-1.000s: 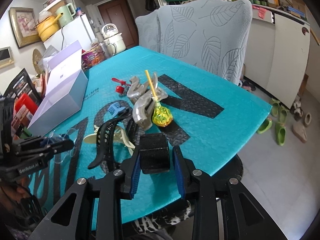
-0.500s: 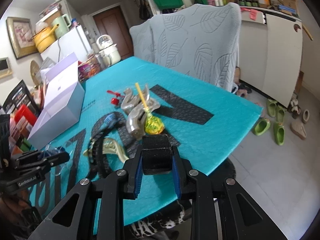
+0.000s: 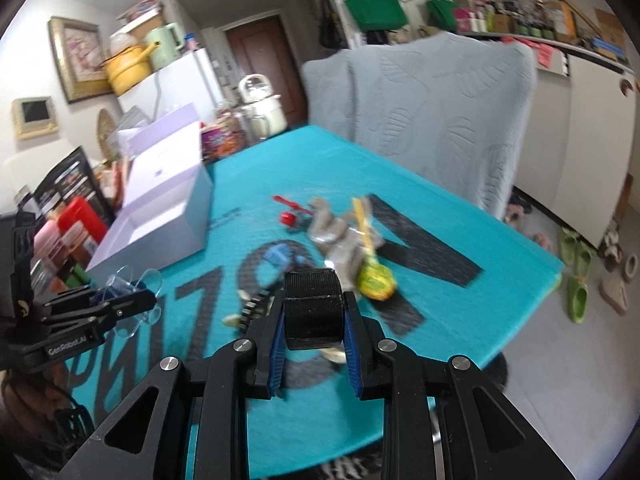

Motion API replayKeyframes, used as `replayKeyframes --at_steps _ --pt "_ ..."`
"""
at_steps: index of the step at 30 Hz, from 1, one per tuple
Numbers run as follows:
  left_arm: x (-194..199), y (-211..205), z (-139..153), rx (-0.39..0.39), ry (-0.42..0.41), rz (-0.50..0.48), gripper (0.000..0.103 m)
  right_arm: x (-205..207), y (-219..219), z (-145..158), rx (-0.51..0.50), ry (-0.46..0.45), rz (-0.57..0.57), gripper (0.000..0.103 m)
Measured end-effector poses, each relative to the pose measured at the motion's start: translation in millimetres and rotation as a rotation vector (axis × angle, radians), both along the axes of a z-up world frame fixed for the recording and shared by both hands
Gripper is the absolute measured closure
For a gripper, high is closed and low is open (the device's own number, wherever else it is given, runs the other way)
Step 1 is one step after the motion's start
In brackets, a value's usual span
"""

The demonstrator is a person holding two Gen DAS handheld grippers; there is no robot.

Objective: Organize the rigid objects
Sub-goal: 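Lift both held items and carry them toward the open white box, then lower both items into the white box and open both grippers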

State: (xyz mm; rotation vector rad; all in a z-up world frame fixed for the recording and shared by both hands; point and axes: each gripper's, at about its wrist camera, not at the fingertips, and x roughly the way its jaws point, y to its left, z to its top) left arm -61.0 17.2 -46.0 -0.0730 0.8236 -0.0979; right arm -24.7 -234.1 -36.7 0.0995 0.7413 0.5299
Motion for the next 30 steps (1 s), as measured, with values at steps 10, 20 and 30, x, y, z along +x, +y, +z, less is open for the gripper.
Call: replayKeyframes --at_steps 10,20,30 --pt "-26.4 39.6 13.8 0.034 -0.036 0.157 0.079 -2.9 59.5 7.6 0.007 -0.028 0.204 0.078" --pt "-49.5 70.0 24.3 0.047 -0.061 0.279 0.079 -8.2 118.3 16.6 0.030 -0.040 0.385 0.078" --pt "-53.4 94.1 39.0 0.050 -0.095 0.329 0.079 -12.6 164.4 29.6 0.006 -0.064 0.514 0.078"
